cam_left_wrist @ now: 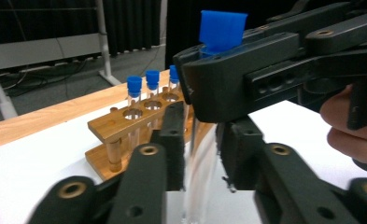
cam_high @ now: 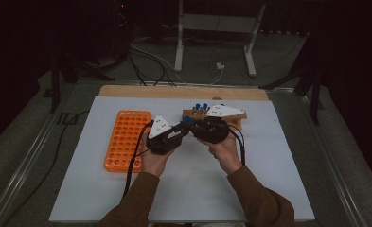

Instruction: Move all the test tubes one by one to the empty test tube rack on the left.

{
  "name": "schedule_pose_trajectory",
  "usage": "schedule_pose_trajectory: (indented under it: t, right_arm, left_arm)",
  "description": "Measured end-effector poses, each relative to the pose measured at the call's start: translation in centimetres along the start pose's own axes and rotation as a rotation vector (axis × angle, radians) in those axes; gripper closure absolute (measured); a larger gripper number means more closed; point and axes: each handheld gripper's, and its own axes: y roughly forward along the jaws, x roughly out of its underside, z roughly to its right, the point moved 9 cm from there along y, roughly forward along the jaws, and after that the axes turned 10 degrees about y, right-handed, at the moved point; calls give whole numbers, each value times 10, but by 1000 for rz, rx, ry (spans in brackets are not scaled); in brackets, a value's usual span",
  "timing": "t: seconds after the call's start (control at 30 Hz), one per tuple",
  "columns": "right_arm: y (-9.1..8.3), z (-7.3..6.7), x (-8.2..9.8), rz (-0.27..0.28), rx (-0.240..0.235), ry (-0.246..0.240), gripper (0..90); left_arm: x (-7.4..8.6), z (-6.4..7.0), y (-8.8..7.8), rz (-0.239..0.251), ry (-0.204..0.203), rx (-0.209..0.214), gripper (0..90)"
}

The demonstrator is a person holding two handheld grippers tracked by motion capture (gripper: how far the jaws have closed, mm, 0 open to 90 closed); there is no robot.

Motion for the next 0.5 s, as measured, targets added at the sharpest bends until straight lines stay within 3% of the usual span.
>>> schedule_pose_trajectory:
  t: [0.23, 0.5]
  right_arm:
    - [0, 0, 1, -2, -8, 13, 754]
    - [-10, 5, -7, 47, -14, 46, 348]
  left_arm:
    - [1, 2, 0, 0, 11, -4, 777]
    - [9, -5, -2, -18, -4, -16, 778]
